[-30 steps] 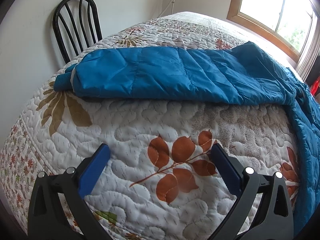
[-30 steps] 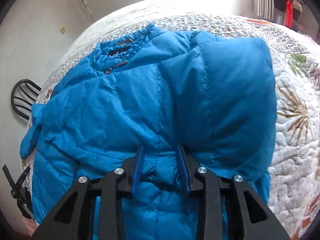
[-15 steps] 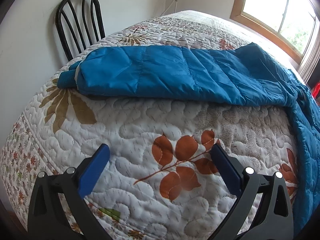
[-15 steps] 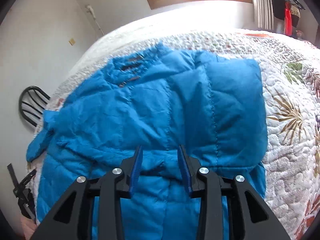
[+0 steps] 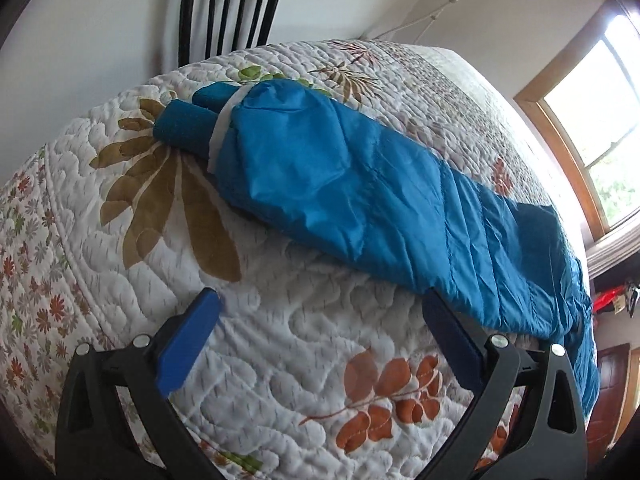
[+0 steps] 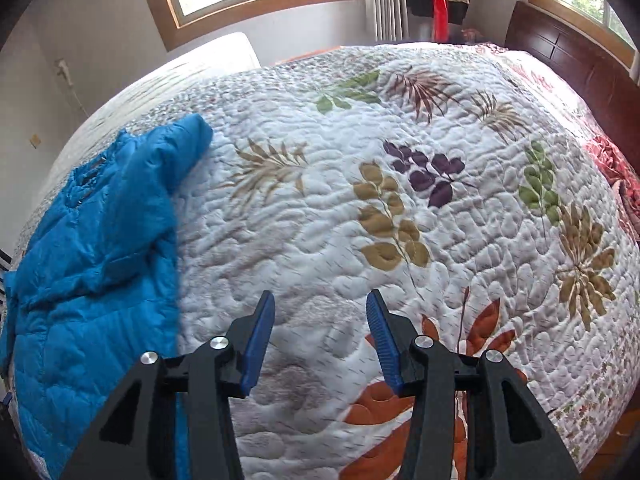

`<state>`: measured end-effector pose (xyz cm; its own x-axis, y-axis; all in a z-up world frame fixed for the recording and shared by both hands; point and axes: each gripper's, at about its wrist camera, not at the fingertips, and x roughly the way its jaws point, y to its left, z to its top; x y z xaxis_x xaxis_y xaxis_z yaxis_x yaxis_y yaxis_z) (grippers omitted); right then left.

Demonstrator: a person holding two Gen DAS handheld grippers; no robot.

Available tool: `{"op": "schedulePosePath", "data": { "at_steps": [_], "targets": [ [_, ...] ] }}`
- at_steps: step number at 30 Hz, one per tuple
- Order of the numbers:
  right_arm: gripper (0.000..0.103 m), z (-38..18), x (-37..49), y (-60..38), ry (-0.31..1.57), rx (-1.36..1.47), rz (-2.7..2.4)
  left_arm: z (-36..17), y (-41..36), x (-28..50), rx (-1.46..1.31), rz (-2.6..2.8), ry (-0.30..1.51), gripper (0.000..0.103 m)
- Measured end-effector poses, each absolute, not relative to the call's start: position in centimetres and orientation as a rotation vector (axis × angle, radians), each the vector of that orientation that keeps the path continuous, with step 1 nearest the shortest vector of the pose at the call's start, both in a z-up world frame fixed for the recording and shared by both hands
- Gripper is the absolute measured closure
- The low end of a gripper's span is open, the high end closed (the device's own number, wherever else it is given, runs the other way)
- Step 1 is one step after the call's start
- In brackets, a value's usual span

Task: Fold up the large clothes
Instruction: 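Grasp the other sleeve cuff with the left gripper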

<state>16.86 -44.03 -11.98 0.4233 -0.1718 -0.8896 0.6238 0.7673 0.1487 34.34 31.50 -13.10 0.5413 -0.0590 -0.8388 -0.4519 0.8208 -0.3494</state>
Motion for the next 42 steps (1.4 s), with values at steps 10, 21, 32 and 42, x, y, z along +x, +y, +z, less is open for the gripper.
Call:
{"op": "schedulePosePath", "data": {
  "at_steps": [10, 21, 32, 42],
  "targets": [
    [0.051, -12.5, 14.9, -44.1, 0.942, 0.535, -0.532, -13.3, 31.7, 37.3, -0.581, 0.361, 1.045, 0.003],
    [0.048, -13.0, 14.4, -43.9, 0.889, 0.526, -0.538, -13.2, 32.3, 40.0, -0.646, 0.365, 0.972, 0.02],
    [0.048, -12.5, 13.0, -44.1, 0.879, 0.517, -0.575, -12.0, 32.9, 40.0, -0.663, 0.363, 0.842, 0.095],
    [0.049, -13.4, 12.2, -45.2, 0.957, 0.437, -0.771, -2.6, 21.2, 38.9, -0.348, 0.179, 0.639, 0.097]
  ]
}}
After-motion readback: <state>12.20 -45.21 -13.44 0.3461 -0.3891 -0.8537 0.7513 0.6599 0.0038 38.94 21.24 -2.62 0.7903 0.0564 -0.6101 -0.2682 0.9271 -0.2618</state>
